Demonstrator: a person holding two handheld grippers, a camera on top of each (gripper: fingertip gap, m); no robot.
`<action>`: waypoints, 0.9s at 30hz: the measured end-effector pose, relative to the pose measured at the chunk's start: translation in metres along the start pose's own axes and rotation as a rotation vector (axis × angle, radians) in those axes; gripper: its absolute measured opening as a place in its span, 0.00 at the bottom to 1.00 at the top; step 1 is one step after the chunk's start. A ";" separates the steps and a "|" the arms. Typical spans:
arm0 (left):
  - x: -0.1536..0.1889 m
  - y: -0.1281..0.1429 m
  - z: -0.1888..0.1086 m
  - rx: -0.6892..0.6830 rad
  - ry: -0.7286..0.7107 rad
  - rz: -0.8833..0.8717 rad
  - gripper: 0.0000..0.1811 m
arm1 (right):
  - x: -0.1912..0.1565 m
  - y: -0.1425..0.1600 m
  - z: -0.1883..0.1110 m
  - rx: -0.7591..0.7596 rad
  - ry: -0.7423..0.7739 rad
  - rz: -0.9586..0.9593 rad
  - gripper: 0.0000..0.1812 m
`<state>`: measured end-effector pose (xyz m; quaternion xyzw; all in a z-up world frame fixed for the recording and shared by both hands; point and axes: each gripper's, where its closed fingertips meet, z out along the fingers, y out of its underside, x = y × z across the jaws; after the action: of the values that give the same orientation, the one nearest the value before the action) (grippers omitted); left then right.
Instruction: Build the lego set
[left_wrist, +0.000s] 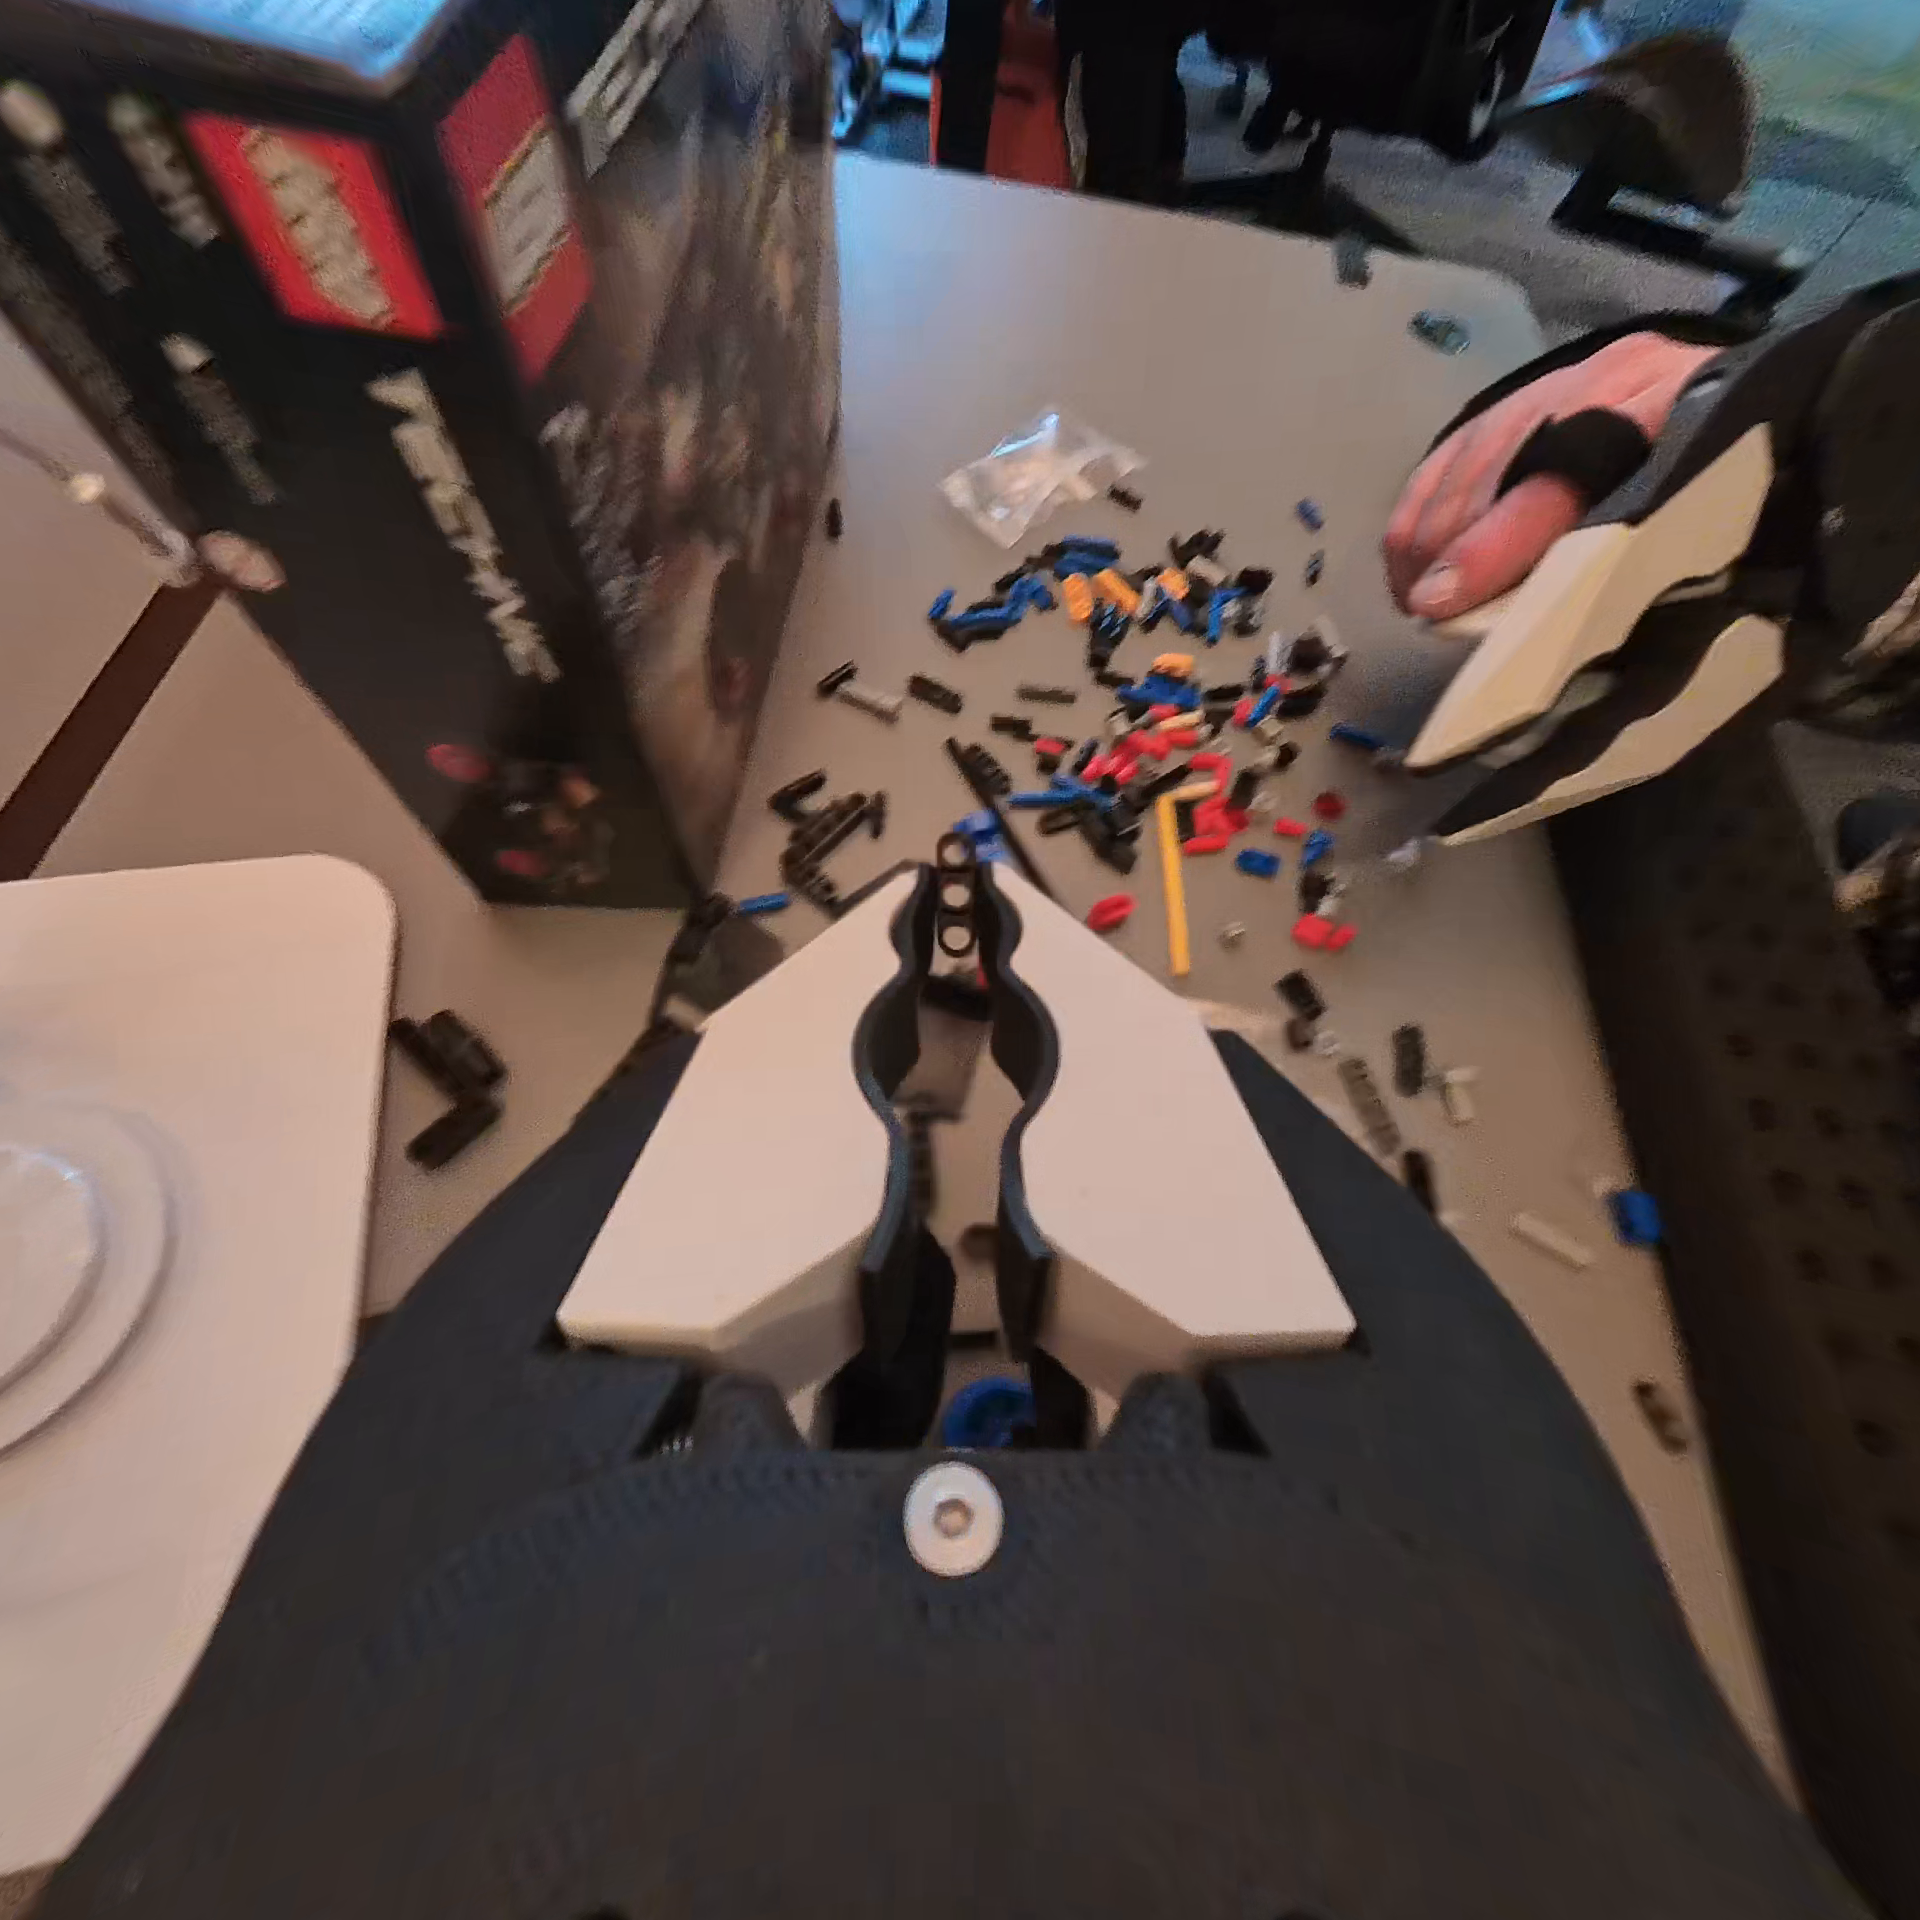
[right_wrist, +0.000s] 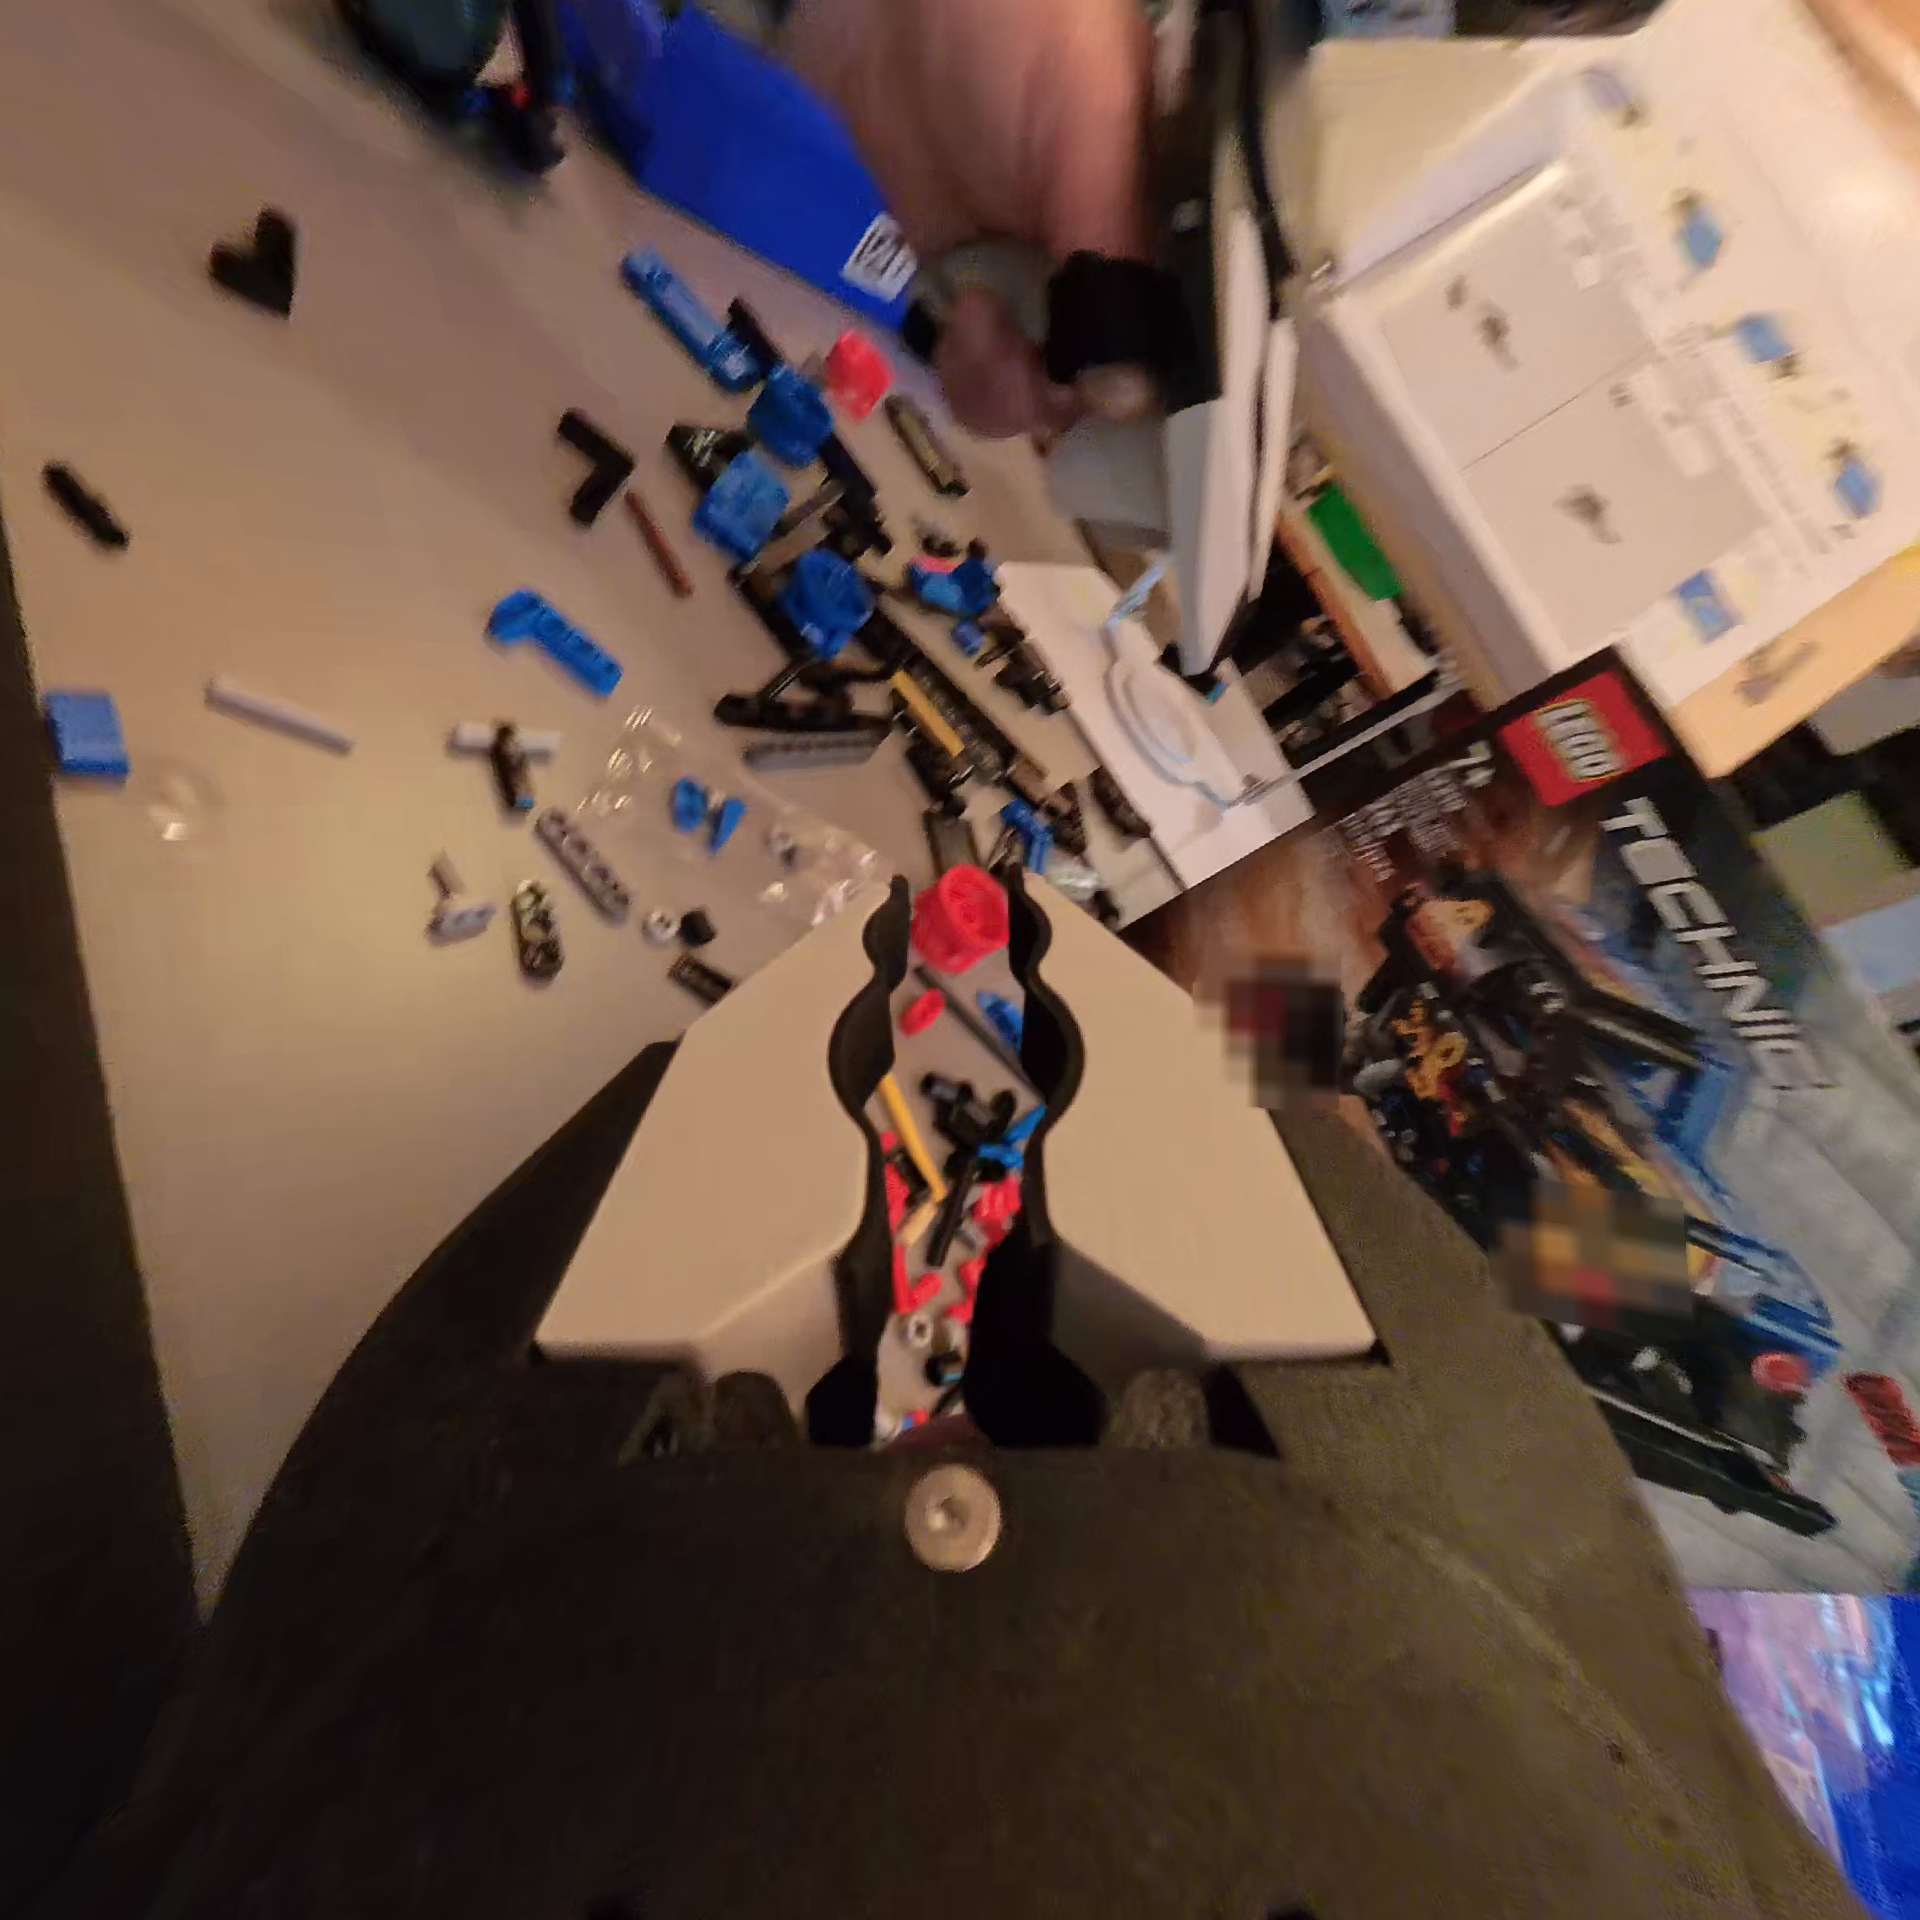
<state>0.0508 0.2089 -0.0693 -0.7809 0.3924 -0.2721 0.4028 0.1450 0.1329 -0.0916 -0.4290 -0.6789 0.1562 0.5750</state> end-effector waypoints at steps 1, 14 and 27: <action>0.012 -0.005 0.000 0.020 -0.006 -0.007 0.03 | 0.007 -0.007 -0.002 0.020 0.033 0.009 0.10; 0.131 -0.047 -0.011 0.420 0.036 -0.220 0.03 | 0.029 -0.081 -0.001 0.167 0.188 0.057 0.25; 0.157 -0.031 -0.002 0.504 0.205 -0.452 0.03 | 0.011 -0.078 -0.009 0.117 0.217 -0.069 0.13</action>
<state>0.1469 0.0891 -0.0247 -0.6925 0.1684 -0.5198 0.4710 0.1221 0.0936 -0.0267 -0.3855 -0.6170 0.1284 0.6740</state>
